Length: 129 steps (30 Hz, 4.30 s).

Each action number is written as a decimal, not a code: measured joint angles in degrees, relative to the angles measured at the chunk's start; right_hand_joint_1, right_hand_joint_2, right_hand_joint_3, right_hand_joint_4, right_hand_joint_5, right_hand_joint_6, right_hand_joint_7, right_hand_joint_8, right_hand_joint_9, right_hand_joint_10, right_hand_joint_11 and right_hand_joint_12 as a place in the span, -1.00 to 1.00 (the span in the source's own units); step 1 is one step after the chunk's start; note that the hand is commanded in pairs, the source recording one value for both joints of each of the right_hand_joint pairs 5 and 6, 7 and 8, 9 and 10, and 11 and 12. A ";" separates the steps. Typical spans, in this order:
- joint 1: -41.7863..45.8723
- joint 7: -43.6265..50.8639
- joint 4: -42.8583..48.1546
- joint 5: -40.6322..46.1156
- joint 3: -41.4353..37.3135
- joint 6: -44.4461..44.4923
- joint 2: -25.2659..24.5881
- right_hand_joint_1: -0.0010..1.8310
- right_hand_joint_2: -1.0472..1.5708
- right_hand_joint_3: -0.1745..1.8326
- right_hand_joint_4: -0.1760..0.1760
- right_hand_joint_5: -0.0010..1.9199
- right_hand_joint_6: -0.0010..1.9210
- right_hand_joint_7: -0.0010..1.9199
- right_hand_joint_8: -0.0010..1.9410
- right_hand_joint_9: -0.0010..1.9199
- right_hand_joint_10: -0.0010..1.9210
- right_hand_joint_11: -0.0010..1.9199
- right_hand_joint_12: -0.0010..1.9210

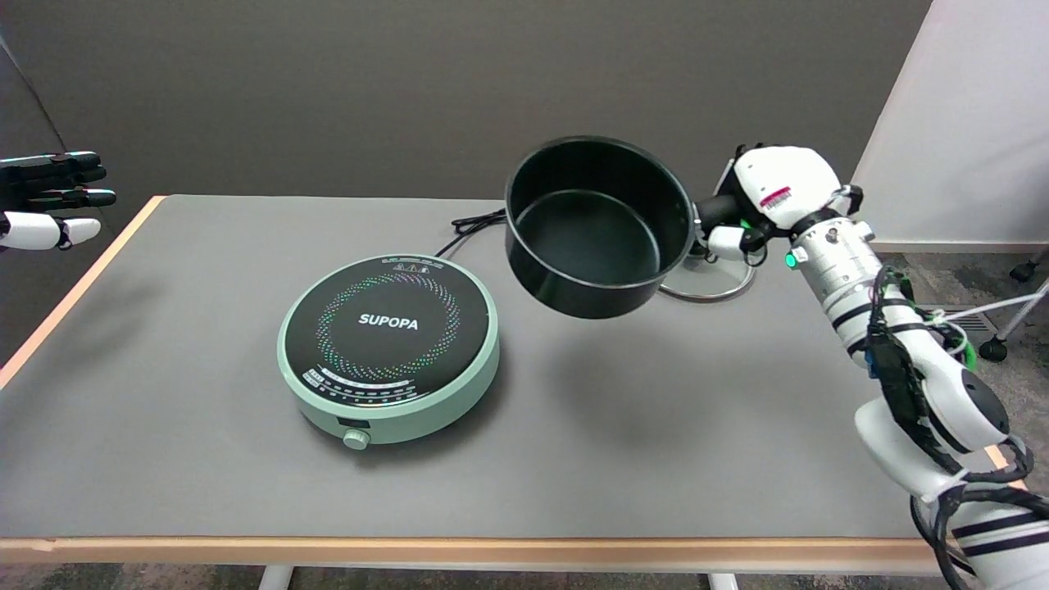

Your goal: Place the pot onto the induction cooker.

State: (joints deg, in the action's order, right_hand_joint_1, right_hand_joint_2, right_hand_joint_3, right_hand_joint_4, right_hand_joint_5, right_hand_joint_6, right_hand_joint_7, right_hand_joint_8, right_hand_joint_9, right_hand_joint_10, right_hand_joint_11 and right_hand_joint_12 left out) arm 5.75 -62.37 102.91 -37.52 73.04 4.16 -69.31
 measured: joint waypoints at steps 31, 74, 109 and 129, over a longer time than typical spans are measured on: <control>-20.11 -4.56 -13.94 -12.49 20.51 -6.24 -9.16 0.16 0.48 -0.10 -0.55 0.73 0.73 0.73 0.71 0.73 0.73 0.73 0.73; -29.62 10.54 -21.16 -2.11 34.05 -22.19 -17.96 0.22 0.43 -0.12 -0.58 0.68 0.68 0.68 0.66 0.68 0.68 0.68 0.68; -28.14 18.22 -17.65 -0.65 35.62 -30.61 -19.18 0.21 0.44 -0.11 -0.59 0.68 0.68 0.68 0.66 0.68 0.68 0.68 0.68; -27.69 18.78 -17.49 -1.09 35.86 -31.21 -19.70 0.22 0.03 0.33 0.05 0.10 0.10 0.10 0.09 0.10 0.10 0.10 0.10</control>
State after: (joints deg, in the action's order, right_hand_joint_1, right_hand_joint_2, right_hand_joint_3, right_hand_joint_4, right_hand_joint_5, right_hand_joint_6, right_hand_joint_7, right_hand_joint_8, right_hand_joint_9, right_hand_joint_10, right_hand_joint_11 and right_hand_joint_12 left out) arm -21.95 -43.59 85.43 -38.61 108.90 -27.04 -89.00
